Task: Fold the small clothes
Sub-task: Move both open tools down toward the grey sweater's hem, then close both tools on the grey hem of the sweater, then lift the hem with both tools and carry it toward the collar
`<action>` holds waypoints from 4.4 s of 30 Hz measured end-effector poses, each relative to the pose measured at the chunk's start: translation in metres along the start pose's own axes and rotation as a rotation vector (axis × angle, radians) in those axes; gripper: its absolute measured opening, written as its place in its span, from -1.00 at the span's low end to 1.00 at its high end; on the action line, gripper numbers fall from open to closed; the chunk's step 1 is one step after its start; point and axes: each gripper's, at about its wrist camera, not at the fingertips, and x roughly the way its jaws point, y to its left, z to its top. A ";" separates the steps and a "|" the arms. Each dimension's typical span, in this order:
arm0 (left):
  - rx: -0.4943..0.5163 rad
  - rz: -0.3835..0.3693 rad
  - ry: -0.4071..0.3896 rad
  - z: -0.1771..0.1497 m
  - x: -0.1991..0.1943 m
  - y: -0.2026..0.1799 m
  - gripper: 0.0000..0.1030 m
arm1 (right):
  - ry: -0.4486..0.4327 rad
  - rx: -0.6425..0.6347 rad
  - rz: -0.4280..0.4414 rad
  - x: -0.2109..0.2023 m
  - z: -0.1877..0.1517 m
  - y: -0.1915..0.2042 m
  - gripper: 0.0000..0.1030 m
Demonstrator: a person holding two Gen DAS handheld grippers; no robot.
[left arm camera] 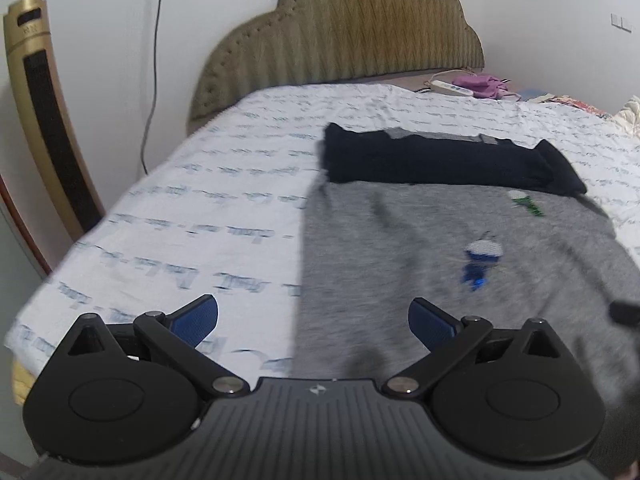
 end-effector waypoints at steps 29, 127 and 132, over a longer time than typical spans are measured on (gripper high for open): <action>-0.061 -0.628 0.193 -0.050 0.017 0.023 0.92 | 0.151 0.272 0.440 -0.025 -0.062 -0.067 0.75; -0.085 -0.349 -0.184 0.145 0.018 -0.022 -0.69 | -0.356 0.320 0.252 0.008 0.104 -0.089 -0.72; -0.077 -0.341 -0.170 0.156 0.036 -0.027 -0.69 | -0.354 0.338 0.238 0.020 0.113 -0.095 -0.72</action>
